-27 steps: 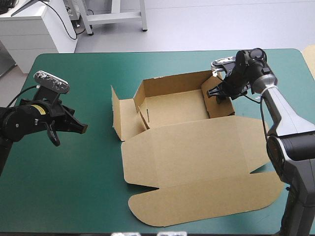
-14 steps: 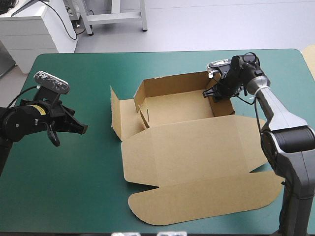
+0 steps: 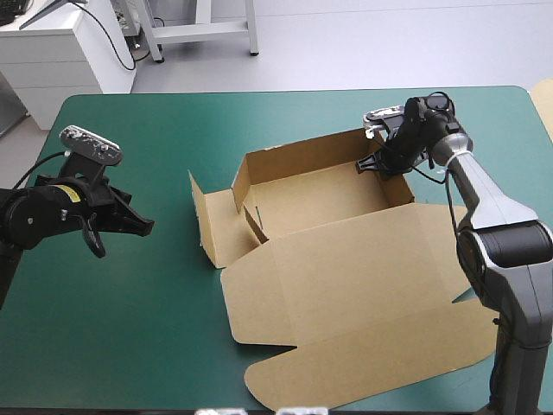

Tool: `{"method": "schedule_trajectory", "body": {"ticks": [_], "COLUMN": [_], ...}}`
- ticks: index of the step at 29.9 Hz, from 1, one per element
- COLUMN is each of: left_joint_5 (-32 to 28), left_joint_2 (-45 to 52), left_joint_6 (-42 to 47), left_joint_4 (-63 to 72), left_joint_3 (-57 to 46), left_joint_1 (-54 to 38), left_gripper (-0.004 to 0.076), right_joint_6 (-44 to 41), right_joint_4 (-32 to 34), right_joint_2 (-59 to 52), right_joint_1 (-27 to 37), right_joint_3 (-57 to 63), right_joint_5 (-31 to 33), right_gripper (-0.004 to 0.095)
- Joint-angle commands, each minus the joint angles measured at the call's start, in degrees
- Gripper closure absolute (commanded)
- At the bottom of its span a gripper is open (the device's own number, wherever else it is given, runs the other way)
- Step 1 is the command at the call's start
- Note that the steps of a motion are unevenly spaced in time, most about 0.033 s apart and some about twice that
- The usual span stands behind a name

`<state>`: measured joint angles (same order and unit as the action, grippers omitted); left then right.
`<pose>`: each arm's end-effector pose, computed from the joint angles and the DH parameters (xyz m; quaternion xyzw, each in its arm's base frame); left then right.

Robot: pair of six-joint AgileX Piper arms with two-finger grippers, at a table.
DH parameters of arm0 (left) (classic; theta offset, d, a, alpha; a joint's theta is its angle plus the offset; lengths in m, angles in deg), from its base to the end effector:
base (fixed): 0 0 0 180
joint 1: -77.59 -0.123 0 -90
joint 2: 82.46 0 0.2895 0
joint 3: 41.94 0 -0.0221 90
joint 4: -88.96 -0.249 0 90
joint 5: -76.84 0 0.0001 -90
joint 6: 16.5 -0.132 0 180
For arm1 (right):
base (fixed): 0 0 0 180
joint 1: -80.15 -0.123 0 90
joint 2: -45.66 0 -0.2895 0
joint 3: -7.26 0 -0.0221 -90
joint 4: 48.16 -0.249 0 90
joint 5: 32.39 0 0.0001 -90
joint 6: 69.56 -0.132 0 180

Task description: Fold the box

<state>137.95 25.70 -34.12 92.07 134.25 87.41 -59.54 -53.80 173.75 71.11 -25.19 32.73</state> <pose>0.2313 -0.0464 0.3851 0.2171 0.9036 -0.0018 0.3693 0.4643 0.0858 0.2243 -0.1503 0.9733 0.0460 0.1673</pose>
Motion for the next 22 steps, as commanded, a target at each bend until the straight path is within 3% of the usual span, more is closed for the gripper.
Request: {"method": "schedule_trajectory", "body": {"ticks": [1, 9, 15, 20, 22], "left_joint_5": [-2.16, -1.2, 1.27, 1.27, -0.95], "left_joint_2": [1.29, 1.29, 1.29, 1.29, 1.29], "left_joint_6": [0.43, 0.43, 0.76, 0.57, 4.45], "left_joint_4": [0.87, 0.87, 0.53, -0.17, -2.35], "left_joint_3": [1.59, 1.59, 1.59, 1.59, 1.59], "left_joint_1": [-0.11, -0.11, -0.11, -0.11, -0.11], "left_gripper": [0.0732, 0.0732, 0.0732, 0.0732, 0.0732], "right_joint_6": [0.73, -0.76, -1.47, -1.47, -1.47], "right_joint_4": [-0.05, -2.03, -7.96, -7.41, -6.44], "right_joint_2": [-3.48, -3.48, -6.17, -9.17, -10.66], "right_joint_1": [0.11, 0.11, 0.11, 0.2, 0.23], "right_joint_3": [-3.64, -8.43, -8.58, -8.58, -8.58], "right_joint_5": [1.89, 6.28, 6.28, 6.28, 6.28], "right_gripper": [0.0929, 0.0929, 0.0929, 0.0929, 0.0929]}}
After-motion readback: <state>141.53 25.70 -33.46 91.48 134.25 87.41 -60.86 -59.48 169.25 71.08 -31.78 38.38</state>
